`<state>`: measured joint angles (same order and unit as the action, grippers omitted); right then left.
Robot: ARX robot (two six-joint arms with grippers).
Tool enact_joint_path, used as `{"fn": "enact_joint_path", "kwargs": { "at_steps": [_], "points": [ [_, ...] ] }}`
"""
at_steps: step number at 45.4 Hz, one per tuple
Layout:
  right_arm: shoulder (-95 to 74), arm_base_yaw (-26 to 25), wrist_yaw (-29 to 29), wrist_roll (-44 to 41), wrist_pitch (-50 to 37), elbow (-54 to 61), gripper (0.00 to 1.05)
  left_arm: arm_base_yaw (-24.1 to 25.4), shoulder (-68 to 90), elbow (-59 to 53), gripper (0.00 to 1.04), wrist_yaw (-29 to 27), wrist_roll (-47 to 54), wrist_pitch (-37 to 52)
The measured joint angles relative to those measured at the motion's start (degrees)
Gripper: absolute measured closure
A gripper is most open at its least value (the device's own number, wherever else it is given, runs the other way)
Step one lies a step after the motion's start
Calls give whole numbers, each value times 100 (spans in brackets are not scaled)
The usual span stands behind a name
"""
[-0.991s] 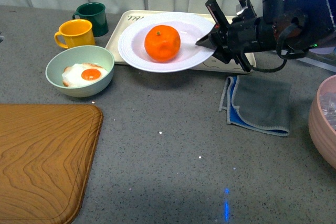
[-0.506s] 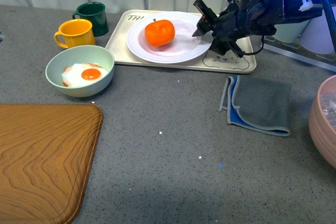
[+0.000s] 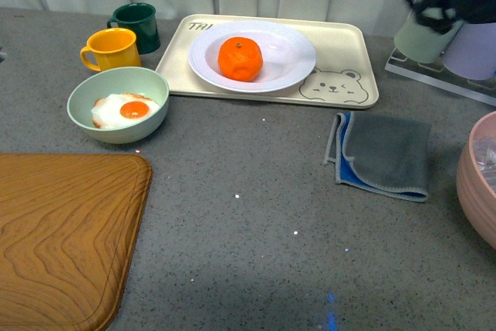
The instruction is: Place orange and plate with both arms
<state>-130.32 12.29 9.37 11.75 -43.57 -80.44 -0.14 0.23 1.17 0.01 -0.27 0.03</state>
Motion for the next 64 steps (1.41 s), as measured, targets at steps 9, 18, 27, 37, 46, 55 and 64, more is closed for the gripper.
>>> {"fn": "enact_joint_path", "kwargs": {
  "at_steps": [9, 18, 27, 37, 46, 55, 64],
  "points": [
    [3191, -254, -9, -1001, -2385, 4188, 89, 0, 0, 0, 7, 0, 0, 0],
    [6297, -1012, -828, -1143, -1058, 7396, 104, 0, 0, 0, 7, 0, 0, 0],
    [12080, -1215, -946, -1154, 3851, 8013, 104, 0, 2, 0, 7, -7, 0, 0],
    [12996, -1220, -946, -1161, 4347, 8013, 99, 0, -9, 0, 7, -2, 0, 0],
    [13007, -1220, -946, -1161, 4347, 8013, 71, 0, -9, 0, 7, -4, 0, 0],
    [13007, -1220, -946, -1161, 4347, 8013, 44, 0, -9, 0, 7, -4, 2, 0],
    [13007, -1220, -946, -1156, 4347, 8013, 8, 0, -9, 0, 7, -2, 0, 0]
  ]
}}
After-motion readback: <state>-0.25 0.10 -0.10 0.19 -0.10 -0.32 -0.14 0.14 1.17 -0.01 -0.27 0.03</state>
